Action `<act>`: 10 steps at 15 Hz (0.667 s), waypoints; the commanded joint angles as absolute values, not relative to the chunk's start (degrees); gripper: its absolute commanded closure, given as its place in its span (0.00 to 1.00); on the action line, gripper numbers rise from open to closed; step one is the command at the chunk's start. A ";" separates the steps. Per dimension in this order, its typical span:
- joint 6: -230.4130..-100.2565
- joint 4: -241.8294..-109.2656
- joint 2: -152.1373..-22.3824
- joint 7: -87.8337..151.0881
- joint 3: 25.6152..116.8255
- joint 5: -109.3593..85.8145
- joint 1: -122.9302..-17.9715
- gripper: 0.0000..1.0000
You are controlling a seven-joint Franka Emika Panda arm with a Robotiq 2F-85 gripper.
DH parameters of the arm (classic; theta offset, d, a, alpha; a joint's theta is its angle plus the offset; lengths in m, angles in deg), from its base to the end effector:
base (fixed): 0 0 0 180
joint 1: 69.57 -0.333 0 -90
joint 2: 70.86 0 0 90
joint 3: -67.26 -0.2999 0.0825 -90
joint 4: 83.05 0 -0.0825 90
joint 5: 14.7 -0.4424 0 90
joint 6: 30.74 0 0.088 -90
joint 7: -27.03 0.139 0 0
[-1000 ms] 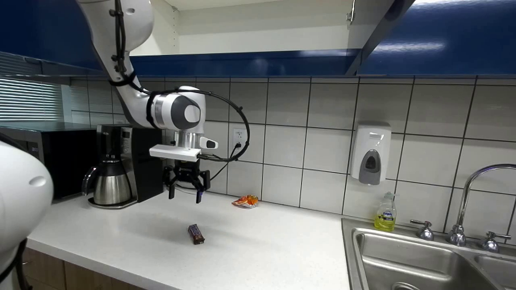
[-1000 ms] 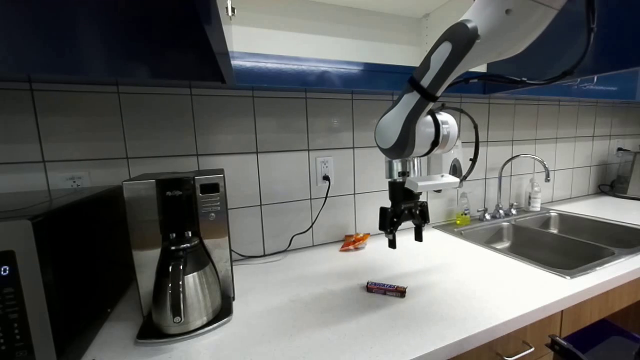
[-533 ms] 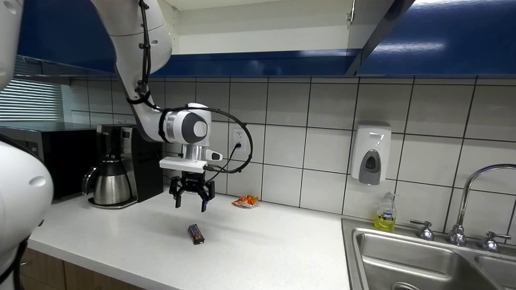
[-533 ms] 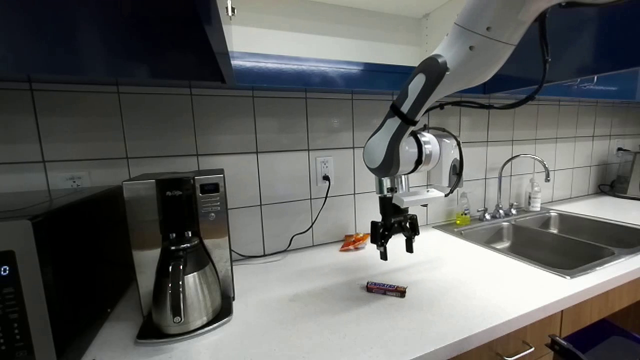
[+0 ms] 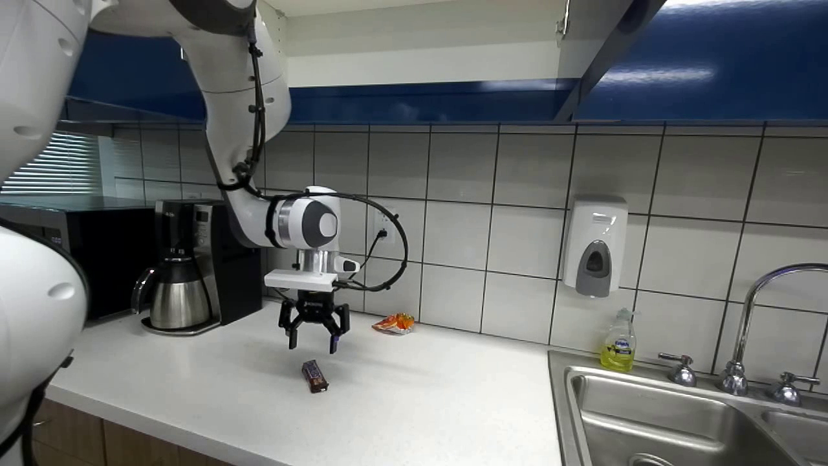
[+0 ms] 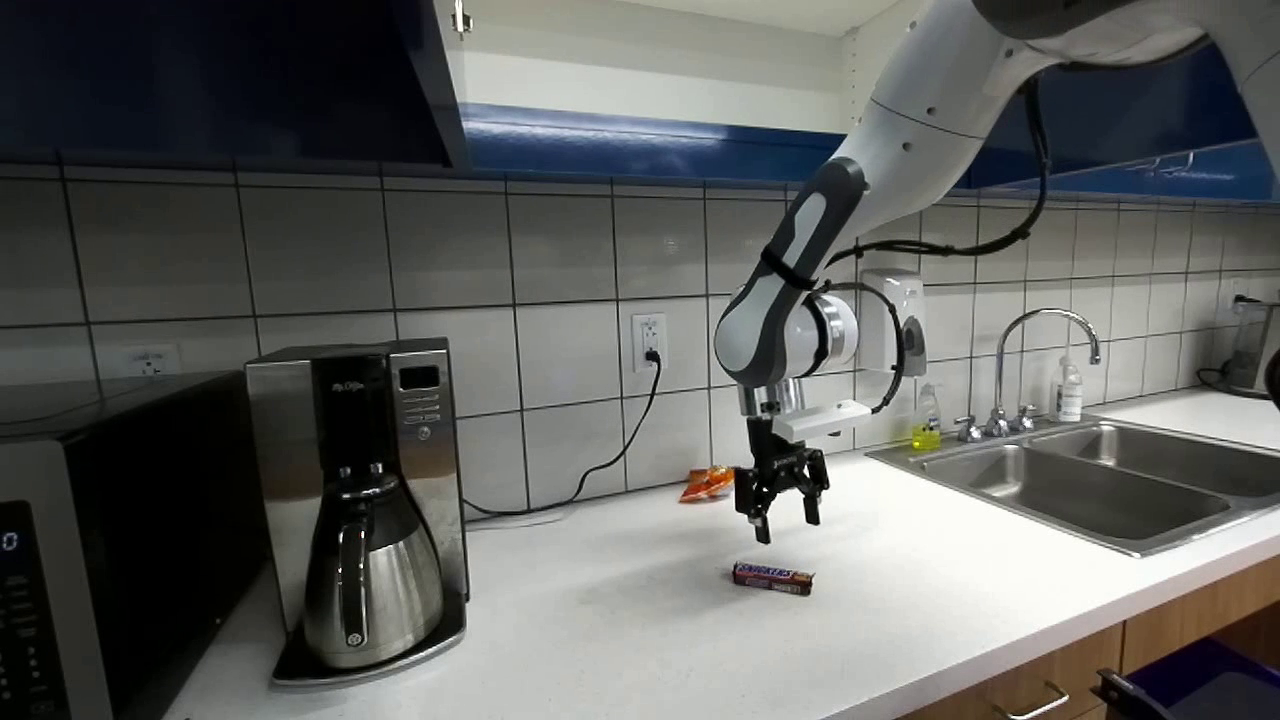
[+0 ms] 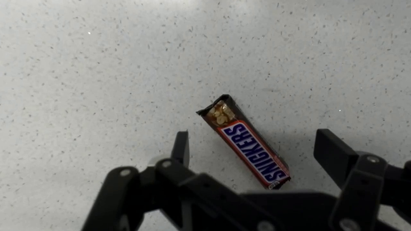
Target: Put the candy bar in the open cabinet
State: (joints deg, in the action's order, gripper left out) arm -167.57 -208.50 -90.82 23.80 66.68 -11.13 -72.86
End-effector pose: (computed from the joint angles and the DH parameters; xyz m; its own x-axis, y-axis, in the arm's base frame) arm 0.5641 0.0366 0.1188 0.9742 0.1676 -0.1514 0.1731 -0.9846 0.0234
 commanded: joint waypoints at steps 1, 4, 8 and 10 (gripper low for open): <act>-167.65 -206.57 -93.19 26.24 66.95 -8.84 -73.55 0.00; -167.44 -207.52 -92.83 24.30 66.26 -10.25 -72.75 0.00; -167.44 -207.17 -93.25 24.31 66.26 -10.22 -72.80 0.00; -166.80 -207.28 -92.48 23.90 66.98 -7.66 -73.38 0.00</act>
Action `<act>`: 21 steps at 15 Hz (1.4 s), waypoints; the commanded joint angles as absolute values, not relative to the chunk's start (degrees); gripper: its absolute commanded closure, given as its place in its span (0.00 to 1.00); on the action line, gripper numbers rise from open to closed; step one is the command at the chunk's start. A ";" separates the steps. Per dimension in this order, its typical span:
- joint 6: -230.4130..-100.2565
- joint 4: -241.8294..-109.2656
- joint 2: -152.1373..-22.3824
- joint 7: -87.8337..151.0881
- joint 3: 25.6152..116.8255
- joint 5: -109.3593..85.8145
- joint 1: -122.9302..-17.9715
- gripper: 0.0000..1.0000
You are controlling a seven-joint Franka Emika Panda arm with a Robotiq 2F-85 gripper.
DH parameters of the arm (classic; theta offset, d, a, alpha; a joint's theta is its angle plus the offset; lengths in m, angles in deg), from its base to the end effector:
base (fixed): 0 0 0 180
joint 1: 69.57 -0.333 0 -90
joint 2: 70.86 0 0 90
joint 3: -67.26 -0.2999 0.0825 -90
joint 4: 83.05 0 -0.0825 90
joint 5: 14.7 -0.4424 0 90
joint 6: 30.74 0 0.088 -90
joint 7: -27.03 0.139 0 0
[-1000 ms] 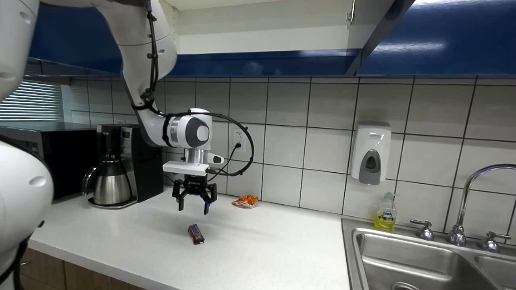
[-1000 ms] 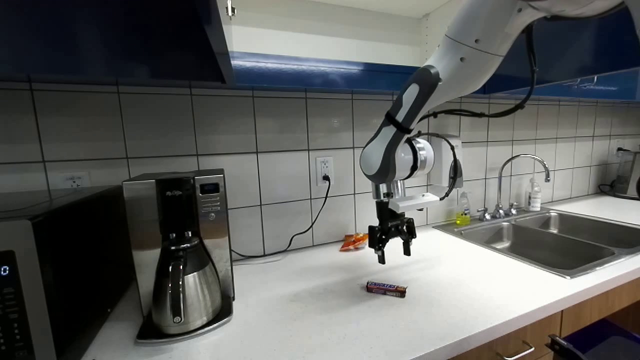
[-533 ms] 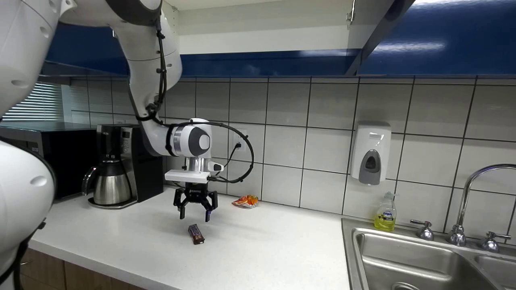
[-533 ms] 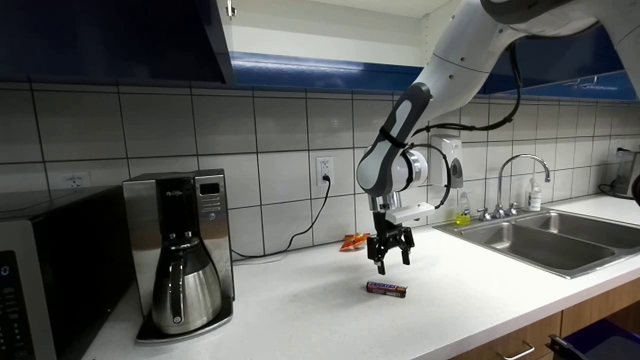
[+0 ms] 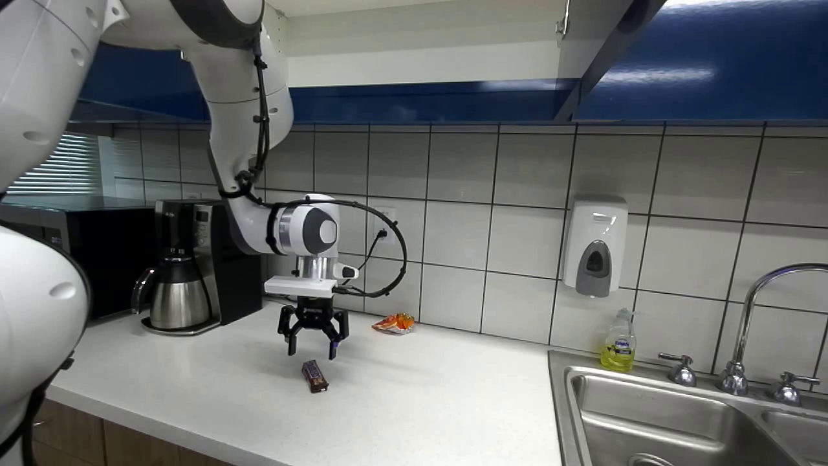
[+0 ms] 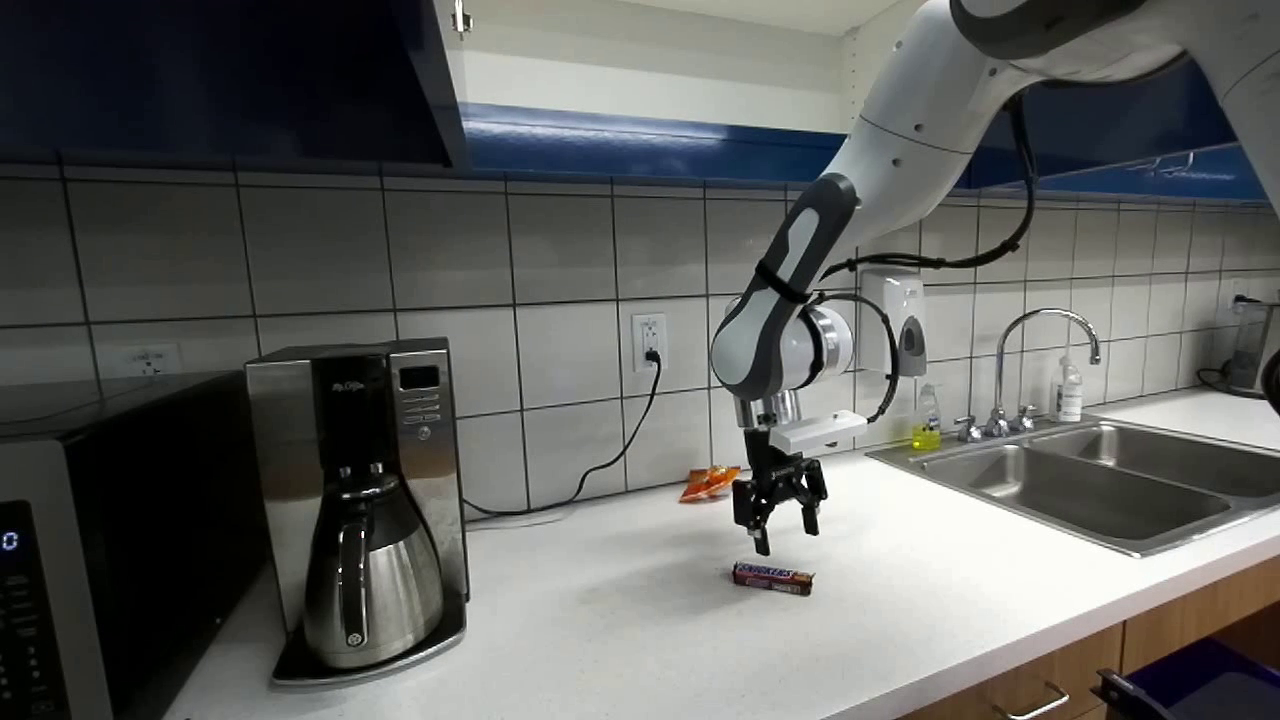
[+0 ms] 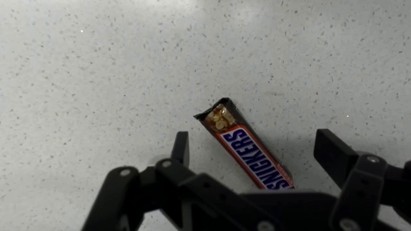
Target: Put the candy bar in the open cabinet
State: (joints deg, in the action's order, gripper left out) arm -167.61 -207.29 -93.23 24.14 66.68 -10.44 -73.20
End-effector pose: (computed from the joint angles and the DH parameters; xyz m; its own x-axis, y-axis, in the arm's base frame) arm 0.5647 0.0397 0.1031 0.9693 0.1760 -0.1717 0.1834 -0.9826 0.0284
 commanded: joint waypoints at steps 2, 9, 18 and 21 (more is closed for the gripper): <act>-166.64 -206.92 -92.58 23.05 67.31 -5.06 -73.50 0.00; -167.07 -205.75 -94.59 15.69 65.72 -2.74 -72.15 0.00; -169.42 -204.05 -98.08 5.45 64.24 -2.45 -71.49 0.00; -170.45 -203.34 -99.08 3.55 64.26 -1.96 -71.45 0.00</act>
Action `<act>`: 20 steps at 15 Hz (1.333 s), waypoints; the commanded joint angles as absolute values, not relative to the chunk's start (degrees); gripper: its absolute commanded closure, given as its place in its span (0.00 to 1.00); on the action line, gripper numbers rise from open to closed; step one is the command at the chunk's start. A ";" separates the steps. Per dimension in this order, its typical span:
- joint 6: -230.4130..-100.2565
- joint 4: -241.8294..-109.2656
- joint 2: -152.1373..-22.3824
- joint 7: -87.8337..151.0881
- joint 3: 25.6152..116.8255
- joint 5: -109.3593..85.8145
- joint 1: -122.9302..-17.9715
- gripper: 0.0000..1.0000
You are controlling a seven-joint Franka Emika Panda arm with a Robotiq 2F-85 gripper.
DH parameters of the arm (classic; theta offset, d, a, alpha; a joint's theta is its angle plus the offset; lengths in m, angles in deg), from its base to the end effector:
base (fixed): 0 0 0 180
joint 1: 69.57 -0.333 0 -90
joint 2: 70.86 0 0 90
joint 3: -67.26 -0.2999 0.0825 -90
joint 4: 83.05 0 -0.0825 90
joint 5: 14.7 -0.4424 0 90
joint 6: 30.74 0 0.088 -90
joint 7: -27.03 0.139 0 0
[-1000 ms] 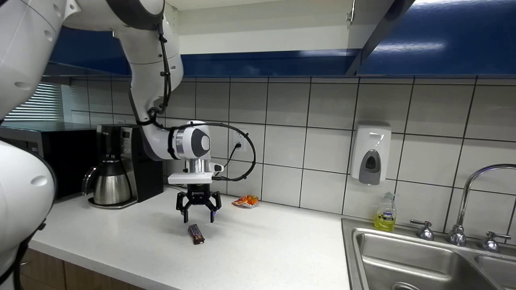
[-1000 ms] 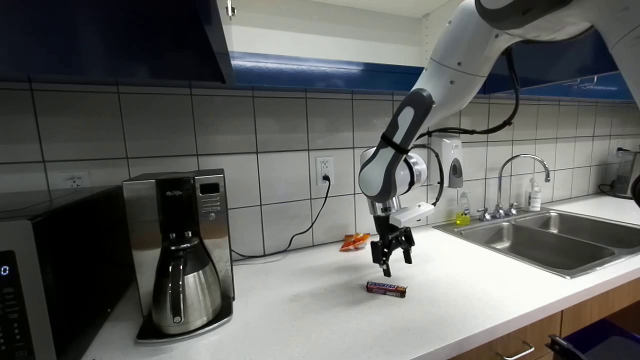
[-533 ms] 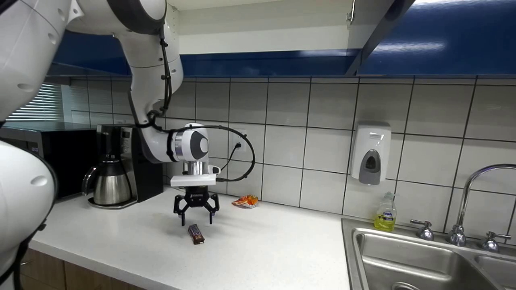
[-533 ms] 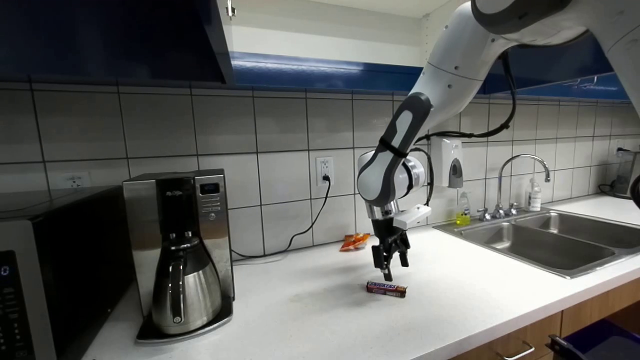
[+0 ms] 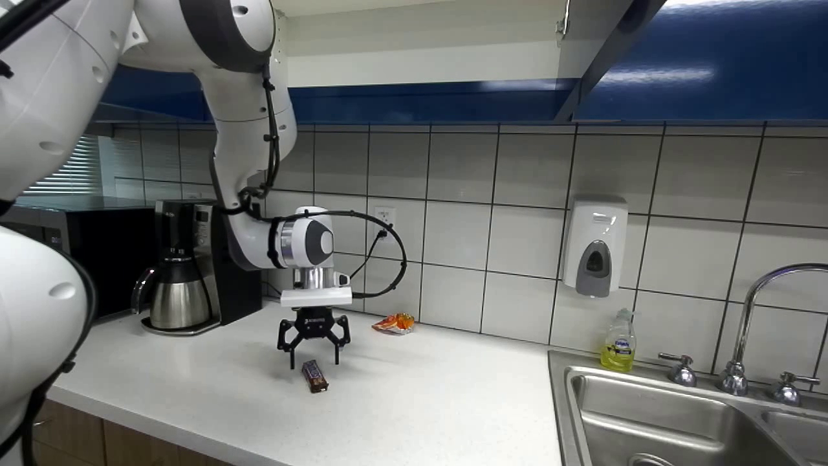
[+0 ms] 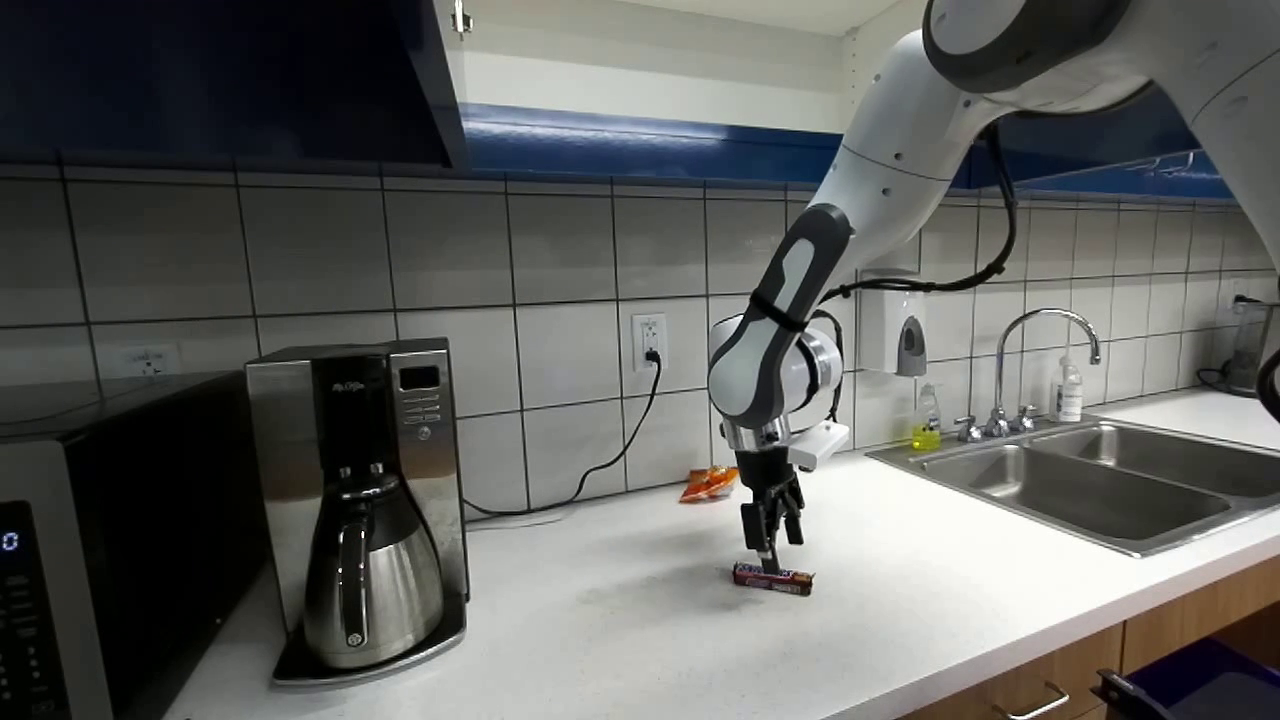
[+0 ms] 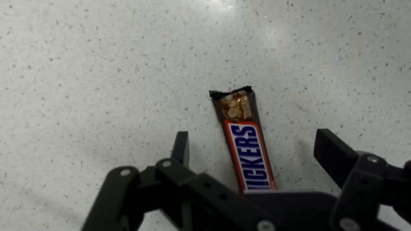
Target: Put the candy bar in the open cabinet
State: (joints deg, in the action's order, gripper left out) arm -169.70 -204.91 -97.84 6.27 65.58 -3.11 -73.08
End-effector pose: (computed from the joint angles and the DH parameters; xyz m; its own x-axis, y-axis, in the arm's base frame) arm 0.5704 0.0484 0.0752 0.8019 0.5637 -0.1981 0.5787 -0.8153 0.0222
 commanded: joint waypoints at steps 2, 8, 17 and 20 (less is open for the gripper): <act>-170.80 -202.81 -99.80 2.19 64.11 -1.92 -71.34 0.00; -171.36 -201.69 -101.53 -0.40 63.74 -1.73 -71.30 0.00; -170.65 -200.92 -102.81 -2.04 63.55 -1.01 -71.45 0.00; -170.65 -200.87 -103.02 -1.81 63.65 -0.46 -71.56 0.00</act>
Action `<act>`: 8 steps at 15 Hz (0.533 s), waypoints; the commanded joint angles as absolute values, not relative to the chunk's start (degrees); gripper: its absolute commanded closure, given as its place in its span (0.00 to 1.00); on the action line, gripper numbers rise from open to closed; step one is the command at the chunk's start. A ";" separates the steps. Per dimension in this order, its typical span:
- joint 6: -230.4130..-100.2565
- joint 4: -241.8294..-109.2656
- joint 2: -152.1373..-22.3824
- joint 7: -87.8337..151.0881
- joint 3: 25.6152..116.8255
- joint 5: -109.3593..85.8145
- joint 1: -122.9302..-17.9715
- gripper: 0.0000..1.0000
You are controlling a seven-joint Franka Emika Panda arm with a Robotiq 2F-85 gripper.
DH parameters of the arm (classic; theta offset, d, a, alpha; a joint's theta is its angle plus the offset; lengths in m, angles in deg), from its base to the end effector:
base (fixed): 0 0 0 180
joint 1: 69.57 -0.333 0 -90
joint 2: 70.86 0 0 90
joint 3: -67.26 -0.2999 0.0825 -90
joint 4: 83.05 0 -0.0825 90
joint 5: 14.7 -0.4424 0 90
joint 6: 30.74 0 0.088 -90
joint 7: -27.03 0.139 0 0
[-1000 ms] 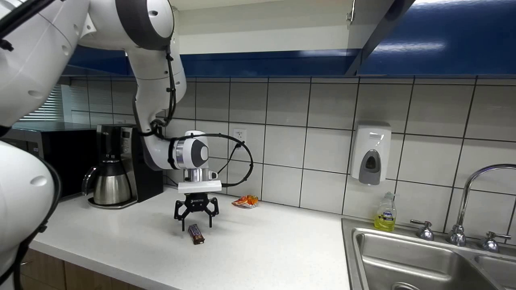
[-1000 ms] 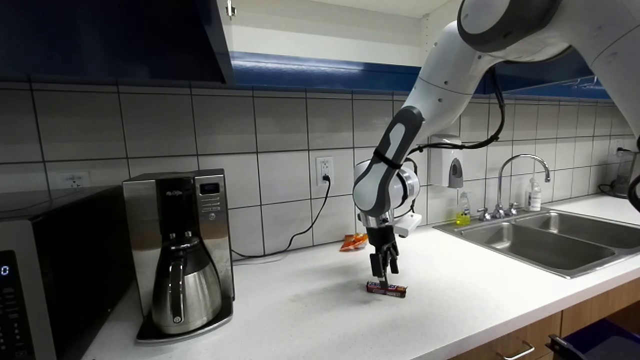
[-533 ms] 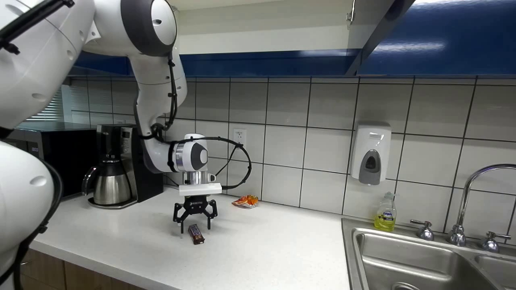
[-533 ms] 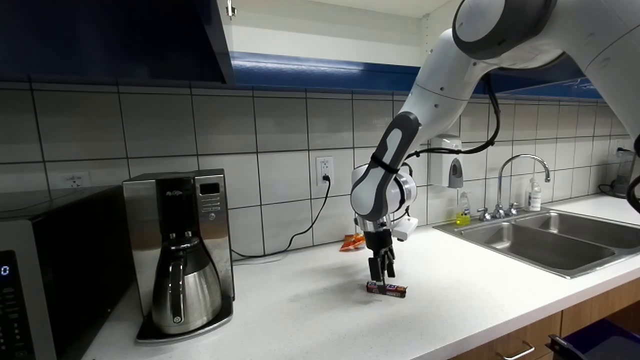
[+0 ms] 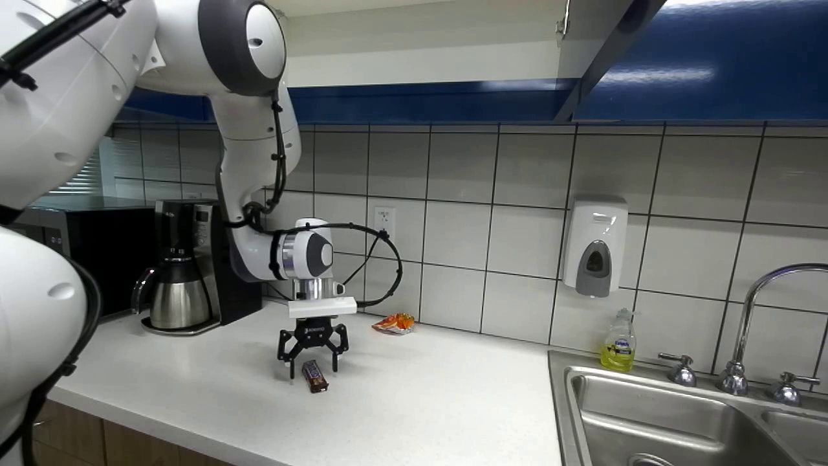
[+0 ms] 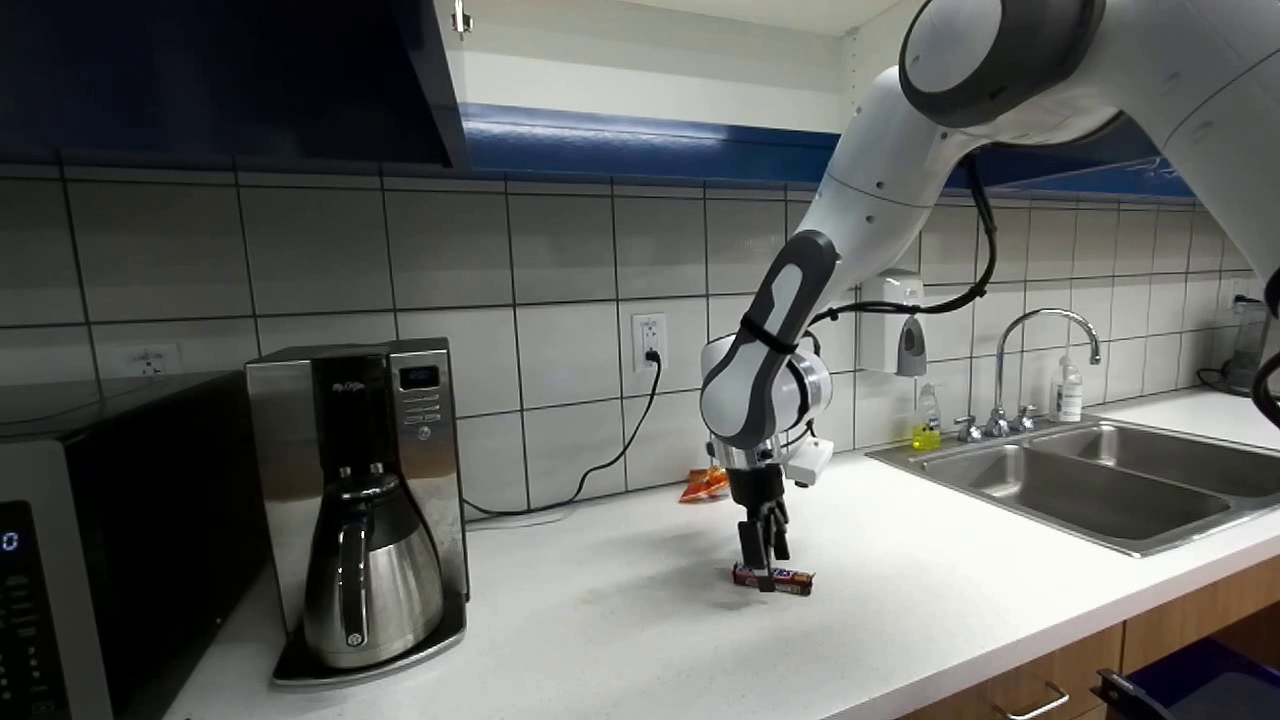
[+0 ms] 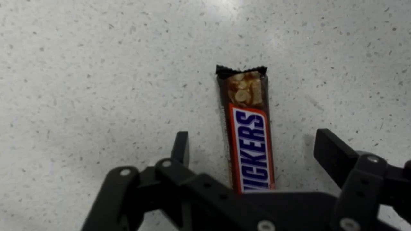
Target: Put the candy bar in the open cabinet
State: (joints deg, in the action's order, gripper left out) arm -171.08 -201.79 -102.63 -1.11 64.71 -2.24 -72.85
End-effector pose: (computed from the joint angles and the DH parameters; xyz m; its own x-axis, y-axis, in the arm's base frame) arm 0.5774 0.0572 0.0482 0.7040 0.6817 -0.1990 0.6939 -0.7200 -0.0119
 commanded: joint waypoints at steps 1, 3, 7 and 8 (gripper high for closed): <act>-170.61 -200.84 -103.06 -1.80 63.64 -0.32 -71.54 0.00; -170.48 -200.74 -103.10 -1.87 63.50 -0.50 -71.35 0.26; -170.22 -200.64 -103.18 -2.00 63.36 -0.77 -71.17 0.58; -170.21 -200.61 -103.21 -1.96 63.34 -0.86 -71.12 0.67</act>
